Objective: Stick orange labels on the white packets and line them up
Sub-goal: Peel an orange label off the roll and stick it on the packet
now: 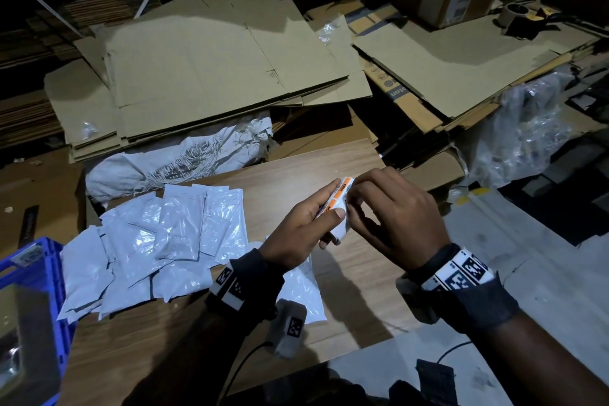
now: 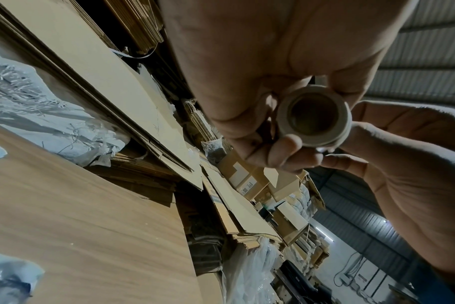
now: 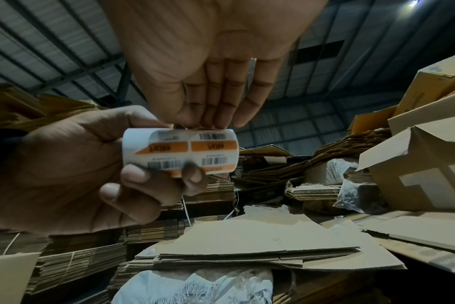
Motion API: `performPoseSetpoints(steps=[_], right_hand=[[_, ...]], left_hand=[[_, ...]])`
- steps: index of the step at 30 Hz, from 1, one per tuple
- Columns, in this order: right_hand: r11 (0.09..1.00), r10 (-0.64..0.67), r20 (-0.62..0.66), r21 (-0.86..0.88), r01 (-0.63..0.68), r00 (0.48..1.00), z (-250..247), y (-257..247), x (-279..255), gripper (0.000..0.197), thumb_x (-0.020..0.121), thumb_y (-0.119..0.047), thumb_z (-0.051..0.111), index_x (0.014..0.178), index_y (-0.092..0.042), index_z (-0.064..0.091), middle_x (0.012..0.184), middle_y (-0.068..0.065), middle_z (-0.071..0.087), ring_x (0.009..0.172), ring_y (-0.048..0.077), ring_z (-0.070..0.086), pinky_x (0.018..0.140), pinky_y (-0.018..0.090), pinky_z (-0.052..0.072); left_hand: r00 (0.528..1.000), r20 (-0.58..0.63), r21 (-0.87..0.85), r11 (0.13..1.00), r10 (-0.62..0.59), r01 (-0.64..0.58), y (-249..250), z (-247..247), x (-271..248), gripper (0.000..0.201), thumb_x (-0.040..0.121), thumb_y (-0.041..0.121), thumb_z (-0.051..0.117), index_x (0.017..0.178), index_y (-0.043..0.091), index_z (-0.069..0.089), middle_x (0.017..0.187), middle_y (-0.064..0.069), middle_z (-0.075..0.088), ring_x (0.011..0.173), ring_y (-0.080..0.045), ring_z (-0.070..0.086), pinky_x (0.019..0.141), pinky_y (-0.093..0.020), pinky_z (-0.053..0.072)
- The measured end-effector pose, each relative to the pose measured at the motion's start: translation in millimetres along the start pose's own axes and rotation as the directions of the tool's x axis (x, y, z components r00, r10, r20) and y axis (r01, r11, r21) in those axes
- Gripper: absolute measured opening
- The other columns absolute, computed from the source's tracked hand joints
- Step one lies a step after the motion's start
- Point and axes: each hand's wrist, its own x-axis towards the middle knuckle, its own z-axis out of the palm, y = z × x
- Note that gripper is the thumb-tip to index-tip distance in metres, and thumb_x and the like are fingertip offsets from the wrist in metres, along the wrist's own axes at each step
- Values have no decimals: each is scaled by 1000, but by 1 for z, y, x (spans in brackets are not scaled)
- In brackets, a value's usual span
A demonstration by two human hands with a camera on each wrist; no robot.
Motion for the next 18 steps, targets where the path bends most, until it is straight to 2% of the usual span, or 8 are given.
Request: performPoseSetpoints(steps=[3, 5, 7, 12, 15, 18], right_hand=[[1000, 0, 6, 2, 0, 1000, 0, 2, -1, 15, 98, -21, 62, 89, -10, 67, 95, 2, 65, 80, 21, 58, 58, 38, 46], [1000, -4, 11, 0, 3, 1000, -1, 4, -2, 15, 99, -21, 62, 89, -10, 66, 95, 2, 65, 80, 20, 58, 57, 37, 46], [1000, -4, 26, 0, 4, 1000, -1, 5, -3, 16, 99, -22, 61, 90, -10, 66, 96, 1, 65, 80, 20, 57, 56, 37, 46], [999, 29, 52, 33, -31, 998, 0, 8, -6, 14, 99, -22, 59, 93, -11, 65, 98, 0, 62, 84, 18, 56, 56, 39, 48], [997, 44, 48, 61, -47, 998, 2, 8, -7, 12, 98, -20, 60, 93, -10, 64, 99, 0, 62, 84, 18, 55, 57, 40, 48], [993, 54, 52, 106, -60, 997, 3, 9, -8, 10, 98, -18, 60, 94, -10, 64, 100, 1, 61, 86, 20, 56, 60, 42, 49]], left_hand=[[1000, 3, 41, 999, 3, -3, 4, -2, -1, 60, 95, 29, 56, 153, 29, 41, 103, 6, 66, 77, -14, 64, 66, -30, 49], [1000, -5, 66, 998, -12, 12, 5, -3, 0, 65, 94, 30, 59, 155, 32, 38, 97, 14, 68, 78, -13, 65, 70, -36, 47], [1000, 1, 88, 996, -16, 16, 5, -4, 1, 67, 95, 30, 61, 156, 35, 34, 90, 15, 69, 78, -14, 66, 73, -40, 46], [1000, 19, 116, 993, -10, 8, 4, -3, 2, 65, 102, 15, 61, 157, 32, 31, 88, 15, 69, 77, -12, 66, 71, -36, 50], [1000, 16, 91, 996, -14, 12, 4, -1, 2, 69, 100, 9, 62, 158, 27, 30, 89, 14, 69, 78, -12, 66, 69, -31, 53], [1000, 20, 57, 998, -6, 5, 4, -2, 2, 70, 98, 5, 64, 157, 25, 31, 91, 9, 69, 78, -14, 66, 68, -33, 53]])
